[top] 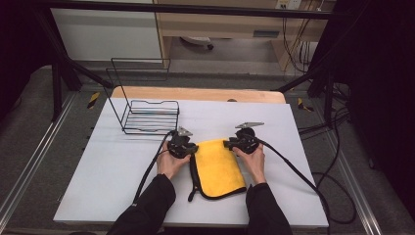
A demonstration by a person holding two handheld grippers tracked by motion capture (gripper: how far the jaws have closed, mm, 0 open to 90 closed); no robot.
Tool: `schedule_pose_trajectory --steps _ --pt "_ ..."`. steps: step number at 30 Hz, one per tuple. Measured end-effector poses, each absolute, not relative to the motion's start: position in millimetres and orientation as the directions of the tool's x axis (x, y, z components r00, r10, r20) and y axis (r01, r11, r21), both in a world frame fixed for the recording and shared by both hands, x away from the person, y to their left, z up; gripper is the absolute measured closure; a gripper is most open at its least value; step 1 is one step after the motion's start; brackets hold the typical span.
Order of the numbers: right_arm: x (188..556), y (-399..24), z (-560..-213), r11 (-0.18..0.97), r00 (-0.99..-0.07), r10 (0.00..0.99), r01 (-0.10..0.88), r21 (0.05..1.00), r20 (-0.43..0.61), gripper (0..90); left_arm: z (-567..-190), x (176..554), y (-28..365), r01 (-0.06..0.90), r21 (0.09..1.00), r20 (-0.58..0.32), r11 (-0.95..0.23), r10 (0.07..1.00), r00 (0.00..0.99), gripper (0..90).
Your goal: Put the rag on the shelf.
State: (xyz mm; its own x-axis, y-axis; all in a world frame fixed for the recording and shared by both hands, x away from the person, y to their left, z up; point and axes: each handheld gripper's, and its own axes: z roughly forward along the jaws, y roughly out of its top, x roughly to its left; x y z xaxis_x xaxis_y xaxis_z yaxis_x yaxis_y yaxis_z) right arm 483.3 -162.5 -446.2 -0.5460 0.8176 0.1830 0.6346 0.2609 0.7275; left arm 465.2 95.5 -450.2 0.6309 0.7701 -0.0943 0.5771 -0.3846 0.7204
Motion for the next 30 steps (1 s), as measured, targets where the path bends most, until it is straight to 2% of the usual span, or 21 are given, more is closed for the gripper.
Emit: schedule_pose_trajectory --steps 10,18,24,30 --pt "485 -160 -451 0.273 -0.558 0.805 0.651 0.709 0.202 72.0 -450 465 95 0.572 0.722 -0.086 -0.389 0.771 0.631 73.9" --pt "486 -157 -449 0.286 -0.560 0.802 0.664 0.691 0.206 82.2 -450 466 97 0.593 0.721 -0.126 -0.359 0.774 0.621 76.0" --pt "484 -158 -446 0.279 -0.555 0.806 0.663 0.695 0.205 84.5 -450 467 102 0.624 0.721 -0.195 -0.302 0.776 0.600 77.8" --pt "477 -160 -433 0.257 -0.563 0.800 0.632 0.731 0.205 84.7 -445 464 104 0.609 0.742 -0.205 -0.278 0.771 0.603 78.5"
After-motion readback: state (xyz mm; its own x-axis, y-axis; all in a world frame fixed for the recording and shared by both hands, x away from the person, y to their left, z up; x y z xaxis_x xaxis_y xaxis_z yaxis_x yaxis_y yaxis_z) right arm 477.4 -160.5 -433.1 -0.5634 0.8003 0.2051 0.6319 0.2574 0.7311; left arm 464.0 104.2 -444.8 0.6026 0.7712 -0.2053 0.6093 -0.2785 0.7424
